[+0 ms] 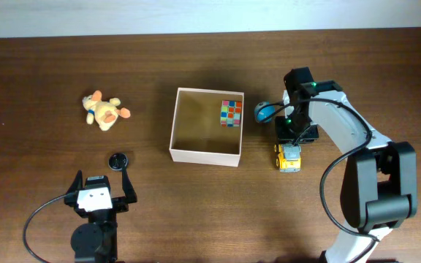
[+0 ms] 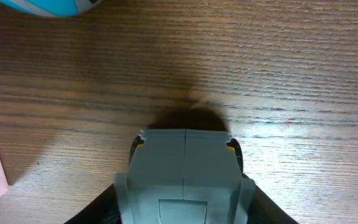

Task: Pack container
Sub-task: 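Lift the truck and carry it with the right gripper into the box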

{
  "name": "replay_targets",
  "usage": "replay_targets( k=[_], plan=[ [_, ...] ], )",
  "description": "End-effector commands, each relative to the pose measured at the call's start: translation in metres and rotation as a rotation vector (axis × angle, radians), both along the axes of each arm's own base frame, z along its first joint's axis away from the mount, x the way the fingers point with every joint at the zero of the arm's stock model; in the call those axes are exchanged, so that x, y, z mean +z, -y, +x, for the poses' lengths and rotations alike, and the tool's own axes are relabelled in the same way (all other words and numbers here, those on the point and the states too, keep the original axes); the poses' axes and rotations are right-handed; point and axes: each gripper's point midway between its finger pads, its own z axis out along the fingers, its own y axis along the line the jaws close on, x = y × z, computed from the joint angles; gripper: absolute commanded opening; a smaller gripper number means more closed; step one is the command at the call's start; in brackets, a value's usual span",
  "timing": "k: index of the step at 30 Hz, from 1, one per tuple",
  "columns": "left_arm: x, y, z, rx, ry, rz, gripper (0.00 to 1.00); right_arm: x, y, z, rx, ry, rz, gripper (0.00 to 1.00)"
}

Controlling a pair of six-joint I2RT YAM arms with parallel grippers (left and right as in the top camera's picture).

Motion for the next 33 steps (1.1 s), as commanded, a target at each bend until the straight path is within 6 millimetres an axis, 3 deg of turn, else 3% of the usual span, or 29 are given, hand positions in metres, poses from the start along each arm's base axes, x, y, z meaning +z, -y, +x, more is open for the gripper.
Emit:
replay_targets(
  k=[1, 14, 22, 28, 33],
  plan=[
    [-0.001, 0.002, 0.0, -0.009, 0.001, -0.007, 0.99, 0.008, -0.002, 0.007, -0.001, 0.022, 0.008, 0.45],
    [-0.001, 0.002, 0.0, -0.009, 0.001, -0.007, 0.99, 0.076, -0.007, 0.05, 0.004, 0.161, 0.027, 0.45],
    [-0.001, 0.002, 0.0, -0.009, 0.001, -0.007, 0.99, 0.143, -0.017, 0.075, 0.017, 0.297, 0.048, 0.45],
    [-0.001, 0.002, 0.0, -0.009, 0.001, -0.007, 0.99, 0.19, -0.048, 0.088, 0.08, 0.424, 0.08, 0.44],
    [-0.001, 0.002, 0.0, -0.009, 0.001, -0.007, 0.99, 0.207, -0.095, 0.087, 0.162, 0.49, 0.12, 0.41]
  ],
)
